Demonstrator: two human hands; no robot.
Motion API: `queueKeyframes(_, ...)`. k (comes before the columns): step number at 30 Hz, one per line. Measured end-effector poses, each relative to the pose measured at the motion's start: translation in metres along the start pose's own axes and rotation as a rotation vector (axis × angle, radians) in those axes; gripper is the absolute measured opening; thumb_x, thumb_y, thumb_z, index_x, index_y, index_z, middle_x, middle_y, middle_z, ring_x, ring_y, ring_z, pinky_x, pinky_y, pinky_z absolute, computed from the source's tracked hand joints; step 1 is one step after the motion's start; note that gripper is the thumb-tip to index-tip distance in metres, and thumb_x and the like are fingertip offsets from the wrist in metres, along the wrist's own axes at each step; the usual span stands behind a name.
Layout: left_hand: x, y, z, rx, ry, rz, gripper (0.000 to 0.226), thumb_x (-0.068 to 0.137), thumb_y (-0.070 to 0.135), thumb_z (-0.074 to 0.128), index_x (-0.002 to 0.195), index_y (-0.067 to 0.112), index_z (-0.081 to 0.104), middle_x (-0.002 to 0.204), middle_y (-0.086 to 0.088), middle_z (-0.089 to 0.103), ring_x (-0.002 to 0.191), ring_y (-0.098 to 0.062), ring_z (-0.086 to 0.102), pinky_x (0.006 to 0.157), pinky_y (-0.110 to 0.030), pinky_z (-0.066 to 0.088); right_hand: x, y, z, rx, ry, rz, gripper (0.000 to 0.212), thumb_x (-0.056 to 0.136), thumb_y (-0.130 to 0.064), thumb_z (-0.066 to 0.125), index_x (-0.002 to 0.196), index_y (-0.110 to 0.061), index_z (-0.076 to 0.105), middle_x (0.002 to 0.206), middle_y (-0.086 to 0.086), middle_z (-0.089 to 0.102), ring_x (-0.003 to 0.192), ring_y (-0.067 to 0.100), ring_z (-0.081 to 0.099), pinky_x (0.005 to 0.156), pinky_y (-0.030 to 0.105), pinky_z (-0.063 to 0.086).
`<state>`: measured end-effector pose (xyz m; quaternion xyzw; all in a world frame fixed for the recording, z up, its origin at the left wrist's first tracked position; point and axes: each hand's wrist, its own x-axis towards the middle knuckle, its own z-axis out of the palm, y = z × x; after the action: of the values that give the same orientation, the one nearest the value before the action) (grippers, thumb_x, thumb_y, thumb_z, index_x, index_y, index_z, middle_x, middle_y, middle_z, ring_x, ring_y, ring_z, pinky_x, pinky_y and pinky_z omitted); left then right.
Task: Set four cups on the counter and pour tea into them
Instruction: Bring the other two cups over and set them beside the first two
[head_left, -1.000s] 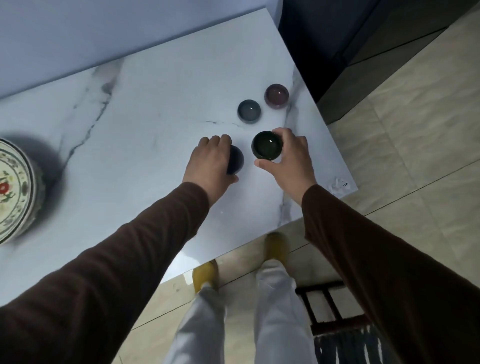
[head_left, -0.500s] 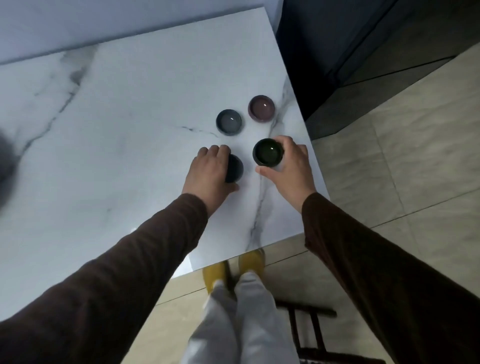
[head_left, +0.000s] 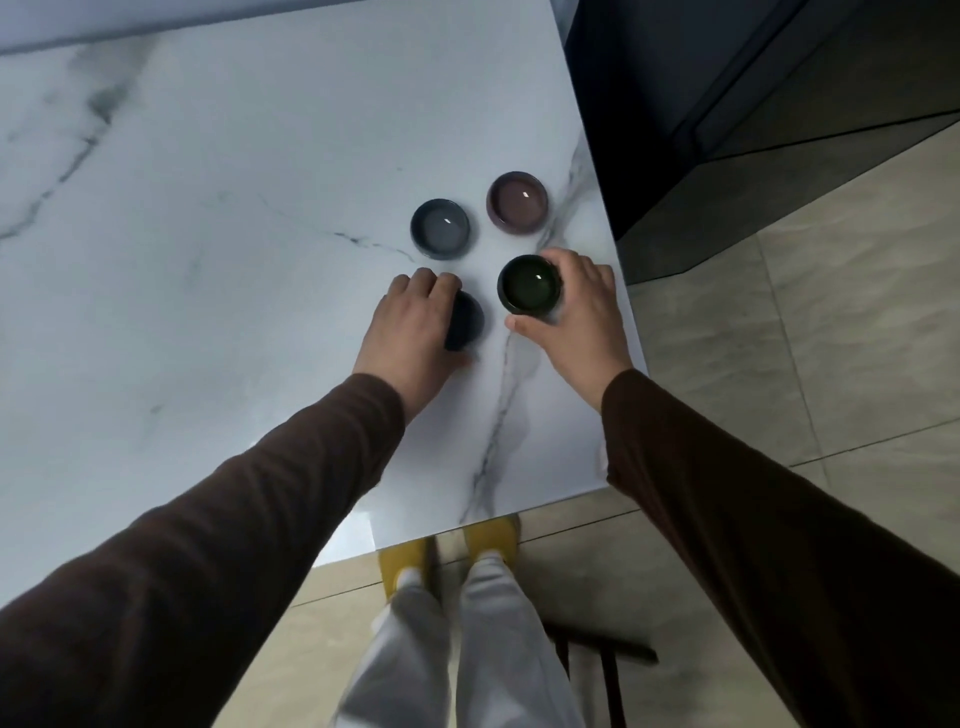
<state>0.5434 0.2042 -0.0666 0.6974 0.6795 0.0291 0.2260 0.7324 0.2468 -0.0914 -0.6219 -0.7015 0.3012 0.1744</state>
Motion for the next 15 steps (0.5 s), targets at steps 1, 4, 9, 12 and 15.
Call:
queueKeyframes(1, 0.0004, 0.0009, 0.0009, 0.000, 0.004, -0.007, 0.067, 0.070, 0.031, 0.079, 0.126, 0.010, 0.050, 0.117, -0.013, 0.054, 0.104, -0.033, 0.049, 0.089, -0.040, 0.043, 0.0000, 0.0019, 0.0001, 0.000, -0.007, -0.005, 0.068, 0.070, -0.035, 0.084, 0.129, -0.017, 0.052, 0.123, 0.001, 0.058, 0.115, 0.022, 0.041, 0.094, 0.028, 0.038)
queueKeyframes(4, 0.0006, 0.0034, 0.0020, -0.001, 0.005, -0.029, 0.069, 0.070, 0.029, 0.079, 0.130, 0.010, 0.049, 0.119, -0.013, 0.054, 0.106, -0.033, 0.049, 0.091, -0.039, 0.043, 0.0017, 0.0062, -0.0001, 0.007, -0.020, -0.002, 0.069, 0.071, -0.034, 0.084, 0.130, -0.017, 0.052, 0.124, 0.001, 0.057, 0.116, 0.022, 0.041, 0.096, 0.031, 0.039)
queueKeyframes(9, 0.0033, 0.0069, 0.0040, 0.010, 0.017, -0.043, 0.070, 0.071, 0.028, 0.079, 0.131, 0.009, 0.049, 0.120, -0.014, 0.054, 0.107, -0.034, 0.049, 0.092, -0.040, 0.042, 0.0054, 0.0091, 0.0004, 0.006, -0.030, -0.007, 0.069, 0.072, -0.034, 0.083, 0.131, -0.016, 0.052, 0.125, 0.002, 0.057, 0.116, 0.023, 0.041, 0.098, 0.032, 0.039)
queueKeyframes(12, 0.0064, 0.0081, 0.0046, 0.020, 0.018, -0.044, 0.071, 0.071, 0.027, 0.079, 0.132, 0.010, 0.048, 0.121, -0.013, 0.054, 0.108, -0.035, 0.049, 0.092, -0.040, 0.042, 0.0055, 0.0089, 0.0006, 0.007, -0.028, -0.009, 0.069, 0.072, -0.033, 0.083, 0.132, -0.016, 0.051, 0.125, 0.003, 0.057, 0.116, 0.024, 0.042, 0.099, 0.034, 0.039)
queueKeyframes(15, 0.0070, 0.0083, 0.0068, 0.026, 0.027, -0.048, 0.072, 0.072, 0.027, 0.077, 0.135, 0.010, 0.047, 0.122, -0.013, 0.054, 0.108, -0.035, 0.049, 0.092, -0.039, 0.042, 0.0037, 0.0097, 0.0001, 0.010, -0.035, -0.019, 0.070, 0.073, -0.031, 0.083, 0.133, -0.015, 0.050, 0.126, 0.003, 0.057, 0.117, 0.023, 0.042, 0.099, 0.033, 0.039)
